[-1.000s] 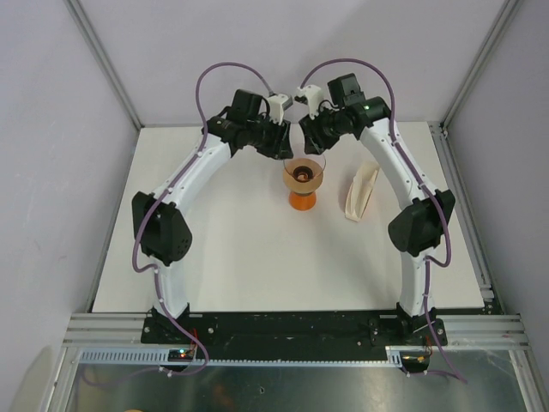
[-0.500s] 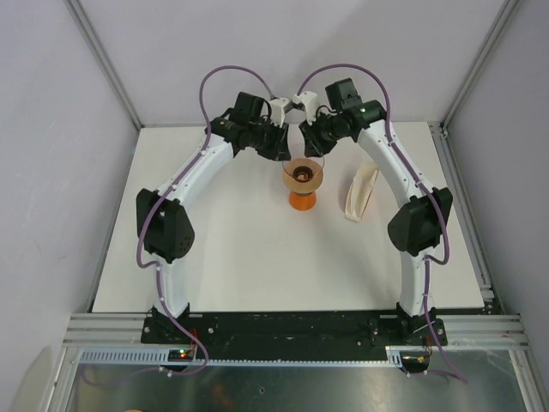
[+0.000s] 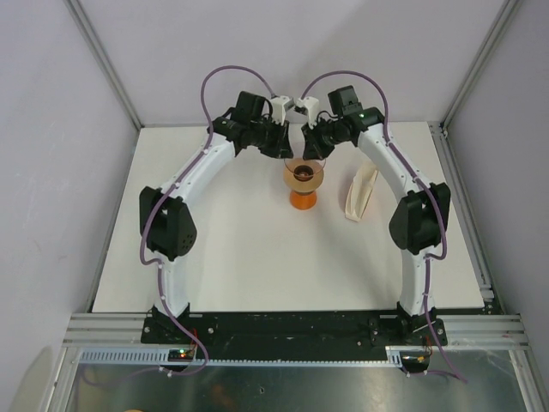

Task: Place the coffee filter in the dripper
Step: Place the coffee dripper in the dripper holder.

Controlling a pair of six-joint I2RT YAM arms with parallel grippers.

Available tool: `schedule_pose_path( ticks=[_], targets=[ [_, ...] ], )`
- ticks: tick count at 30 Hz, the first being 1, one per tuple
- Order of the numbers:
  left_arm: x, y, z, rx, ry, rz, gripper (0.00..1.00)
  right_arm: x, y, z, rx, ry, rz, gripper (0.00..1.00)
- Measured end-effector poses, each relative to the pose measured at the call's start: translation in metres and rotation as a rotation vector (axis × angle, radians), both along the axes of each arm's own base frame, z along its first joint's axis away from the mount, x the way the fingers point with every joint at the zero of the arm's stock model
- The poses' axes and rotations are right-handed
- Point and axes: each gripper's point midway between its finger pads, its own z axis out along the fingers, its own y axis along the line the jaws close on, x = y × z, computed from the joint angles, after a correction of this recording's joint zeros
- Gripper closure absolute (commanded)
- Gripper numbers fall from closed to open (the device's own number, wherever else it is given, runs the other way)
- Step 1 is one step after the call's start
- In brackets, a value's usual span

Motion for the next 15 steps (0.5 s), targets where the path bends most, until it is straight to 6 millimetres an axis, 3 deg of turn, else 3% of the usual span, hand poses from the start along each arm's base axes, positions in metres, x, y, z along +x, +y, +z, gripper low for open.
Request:
schedule_pose_path(
  ticks=[9, 15],
  targets=[
    [0.003, -0.006, 0.004, -0.028, -0.015, -0.01, 0.98, -0.014, 0.005, -0.011, 0.071, -0.021, 0.027, 1.0],
    [0.003, -0.009, 0.002, -0.034, -0.018, -0.017, 1.0, -0.013, 0.005, -0.007, 0.098, -0.051, 0.015, 1.0]
  ],
)
